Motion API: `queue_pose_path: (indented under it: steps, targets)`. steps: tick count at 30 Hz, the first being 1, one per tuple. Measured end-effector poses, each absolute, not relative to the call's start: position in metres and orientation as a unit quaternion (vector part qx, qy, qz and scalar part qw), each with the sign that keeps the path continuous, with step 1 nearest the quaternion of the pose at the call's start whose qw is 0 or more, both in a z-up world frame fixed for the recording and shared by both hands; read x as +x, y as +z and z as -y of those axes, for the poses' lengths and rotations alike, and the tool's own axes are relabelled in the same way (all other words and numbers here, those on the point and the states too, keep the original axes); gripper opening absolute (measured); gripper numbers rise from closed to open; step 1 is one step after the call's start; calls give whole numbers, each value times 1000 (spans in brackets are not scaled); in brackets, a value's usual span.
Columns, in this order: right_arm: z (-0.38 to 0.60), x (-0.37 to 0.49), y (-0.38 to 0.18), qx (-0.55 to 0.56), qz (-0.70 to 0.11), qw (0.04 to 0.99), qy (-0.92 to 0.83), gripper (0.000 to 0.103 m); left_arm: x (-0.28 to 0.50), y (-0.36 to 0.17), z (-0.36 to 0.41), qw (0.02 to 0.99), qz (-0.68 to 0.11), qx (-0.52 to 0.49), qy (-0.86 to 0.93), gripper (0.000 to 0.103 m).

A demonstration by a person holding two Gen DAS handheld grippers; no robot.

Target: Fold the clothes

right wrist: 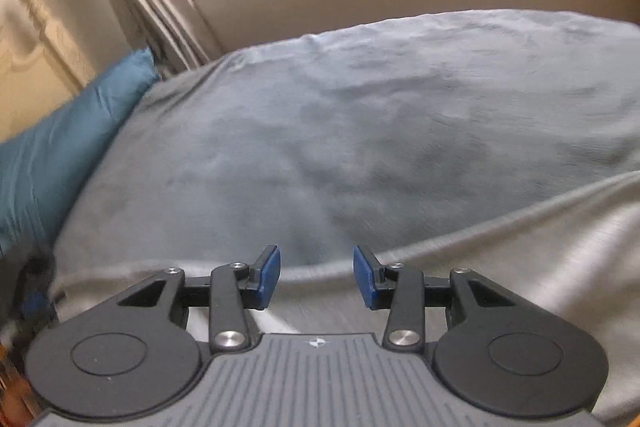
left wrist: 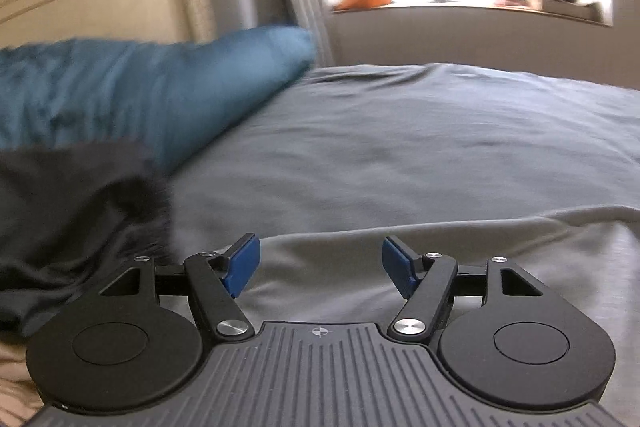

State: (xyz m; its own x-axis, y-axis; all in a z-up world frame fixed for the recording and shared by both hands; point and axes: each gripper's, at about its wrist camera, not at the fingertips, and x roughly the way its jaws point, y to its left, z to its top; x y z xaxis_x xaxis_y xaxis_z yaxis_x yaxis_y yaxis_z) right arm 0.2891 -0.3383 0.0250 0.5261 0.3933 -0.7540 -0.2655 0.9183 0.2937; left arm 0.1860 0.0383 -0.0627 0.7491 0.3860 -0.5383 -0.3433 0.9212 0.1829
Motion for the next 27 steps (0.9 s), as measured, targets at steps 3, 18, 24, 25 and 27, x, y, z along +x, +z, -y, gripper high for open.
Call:
queue_pose_path:
  steps: [3,18,24,25,27]
  targets:
    - [319,260,21,-16,-443,873,202,43,200,-71,-20,934,-312,50,169,68]
    - [273,190,-32,-256,-389,869,169,32,224,-101,-2,923,-343,71,158,68]
    - [263,183,-45,-334,-363,857,150,14,225,-102,-2,925,-340,65,159,68]
    - [267,188,-45,-328,-364,860,141,8,225,-102,-3,925,-340,64,159,68]
    - [277,200,-38,-304,-364,871,128,7,225,-101,-4,925,-339,64,158,68]
